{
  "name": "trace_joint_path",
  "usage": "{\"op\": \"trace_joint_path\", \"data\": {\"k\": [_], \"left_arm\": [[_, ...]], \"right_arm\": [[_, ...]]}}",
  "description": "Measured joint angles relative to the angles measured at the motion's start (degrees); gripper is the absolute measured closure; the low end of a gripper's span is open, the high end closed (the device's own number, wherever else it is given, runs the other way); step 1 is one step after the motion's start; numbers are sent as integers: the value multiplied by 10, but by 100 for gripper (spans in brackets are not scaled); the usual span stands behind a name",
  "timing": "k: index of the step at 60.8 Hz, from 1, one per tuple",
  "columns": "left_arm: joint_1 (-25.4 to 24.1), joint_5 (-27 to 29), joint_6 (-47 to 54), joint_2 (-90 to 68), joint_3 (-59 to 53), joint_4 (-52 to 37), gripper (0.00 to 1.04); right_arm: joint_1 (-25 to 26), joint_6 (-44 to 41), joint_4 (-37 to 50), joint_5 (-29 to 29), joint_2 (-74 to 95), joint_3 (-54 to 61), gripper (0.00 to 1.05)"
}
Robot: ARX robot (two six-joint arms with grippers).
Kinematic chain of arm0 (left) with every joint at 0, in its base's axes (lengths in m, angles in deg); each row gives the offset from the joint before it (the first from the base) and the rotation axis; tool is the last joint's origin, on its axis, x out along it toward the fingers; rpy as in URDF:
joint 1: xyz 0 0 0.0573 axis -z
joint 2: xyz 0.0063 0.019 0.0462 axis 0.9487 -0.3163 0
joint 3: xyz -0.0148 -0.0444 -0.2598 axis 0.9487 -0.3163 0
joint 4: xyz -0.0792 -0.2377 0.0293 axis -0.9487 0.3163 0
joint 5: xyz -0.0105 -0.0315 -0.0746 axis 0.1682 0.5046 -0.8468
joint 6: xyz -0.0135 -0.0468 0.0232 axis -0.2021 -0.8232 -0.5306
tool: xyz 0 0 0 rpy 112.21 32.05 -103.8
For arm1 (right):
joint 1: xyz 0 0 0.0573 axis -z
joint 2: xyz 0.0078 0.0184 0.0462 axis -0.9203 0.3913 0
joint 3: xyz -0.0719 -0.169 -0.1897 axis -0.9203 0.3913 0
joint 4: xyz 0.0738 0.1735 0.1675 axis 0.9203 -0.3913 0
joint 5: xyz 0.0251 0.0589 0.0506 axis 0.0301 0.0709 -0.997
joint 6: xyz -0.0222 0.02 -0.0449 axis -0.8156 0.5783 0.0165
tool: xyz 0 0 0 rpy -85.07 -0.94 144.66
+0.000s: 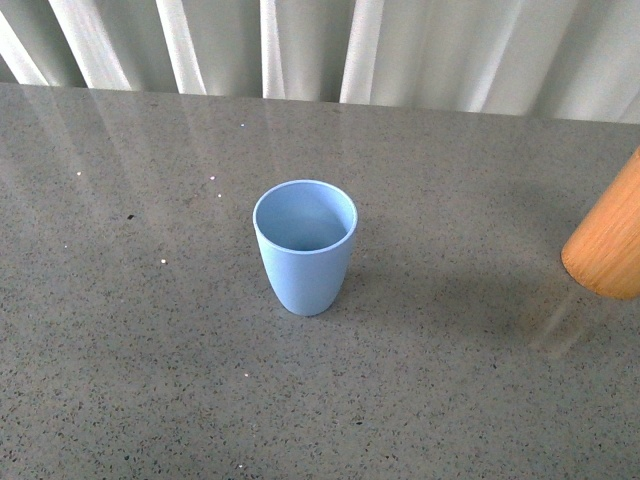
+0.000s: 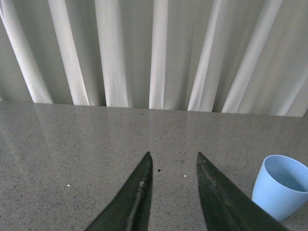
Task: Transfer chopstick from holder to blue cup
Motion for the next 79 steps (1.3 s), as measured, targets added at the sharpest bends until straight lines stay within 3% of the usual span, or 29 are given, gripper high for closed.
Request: {"op": "trace_joint_path", "data": {"k": [9,15,21,27,37,48,52,60,65,74,79], "left_arm": [[0,0,0,0,0,0,44],[0,0,0,0,0,0,26],[0,0,0,0,0,0,5],[0,0,0,0,0,0,7],[0,0,0,0,0,0,7],[0,0,0,0,0,0,7],[0,0,0,0,0,0,7],[0,0,0,0,0,0,7],[0,0,0,0,0,0,7],[0,0,0,0,0,0,7],[0,0,0,0,0,0,7]], "right_arm": [[0,2,-1,-1,1,0,10],[13,63,-88,-38,77,-40,10],[55,93,-5,-69,196,-71,10],[94,108,97,-122,300,-116,10],[130,125,194,-175,449,-177,10],[143,152,283,-249,585,-209,10],[148,161,349,-292,631,-209,10],[160,159,472,-320,713,-210,10],[163,159,484,-281,748,-214,10],[162,146,510,-112,794,-217,10],[162,135,529,-57,821,-228,10]]}}
